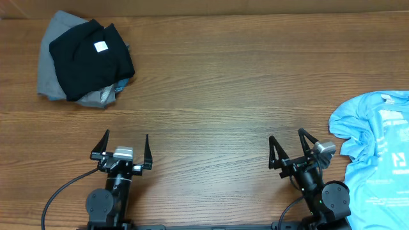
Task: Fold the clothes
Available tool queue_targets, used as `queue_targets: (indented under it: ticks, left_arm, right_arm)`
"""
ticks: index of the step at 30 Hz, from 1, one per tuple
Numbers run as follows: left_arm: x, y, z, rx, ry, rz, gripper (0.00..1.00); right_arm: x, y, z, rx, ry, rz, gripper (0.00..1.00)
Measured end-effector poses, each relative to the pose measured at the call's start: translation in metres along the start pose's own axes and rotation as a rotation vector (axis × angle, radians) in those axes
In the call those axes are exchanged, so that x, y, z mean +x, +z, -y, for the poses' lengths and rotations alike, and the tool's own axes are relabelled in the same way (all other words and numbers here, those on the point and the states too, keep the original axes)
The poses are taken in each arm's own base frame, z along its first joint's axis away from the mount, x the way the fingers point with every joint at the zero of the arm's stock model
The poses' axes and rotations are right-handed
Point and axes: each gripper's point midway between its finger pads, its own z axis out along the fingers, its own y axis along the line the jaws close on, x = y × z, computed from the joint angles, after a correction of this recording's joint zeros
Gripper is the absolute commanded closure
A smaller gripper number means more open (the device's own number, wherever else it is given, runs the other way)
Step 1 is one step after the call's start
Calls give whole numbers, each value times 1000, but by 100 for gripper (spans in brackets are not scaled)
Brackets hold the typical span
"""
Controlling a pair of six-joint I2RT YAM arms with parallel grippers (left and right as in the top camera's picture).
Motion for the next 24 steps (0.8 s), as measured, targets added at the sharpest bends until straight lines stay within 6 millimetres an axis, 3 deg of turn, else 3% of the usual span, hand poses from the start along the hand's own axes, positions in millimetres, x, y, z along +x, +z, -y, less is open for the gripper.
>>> queue_targets:
  ticks: [3,4,6,9,11,15,20,24]
  left_arm:
    - [-14,-1,8,50,-22,50,0]
    - [-19,-2,9,61,-38,58,0]
    - [-39,-6,9,76,-69,62,0]
    - [-76,-11,3,79,-106,44,0]
    - [-102,-12,-2,77,-136,9,0]
    - [-135,1,-10,85,-178,-148,0]
    - [-153,28,-16,103,-217,-421,0]
    - [-166,50,-19,115,-239,-594,0]
  right_arm:
    - [-19,-4,-9,-24,-3,26,0]
    - [-36,-7,-16,-36,-5,55,0]
    - [-70,-15,-29,-44,-7,63,0]
    - [-91,-16,-37,-9,3,-39,0]
    - [-98,-11,-39,25,12,-140,0]
    - [-102,11,-39,109,32,-381,0]
    - [-108,45,-39,201,61,-657,0]
    - [-117,76,-39,242,70,-768,0]
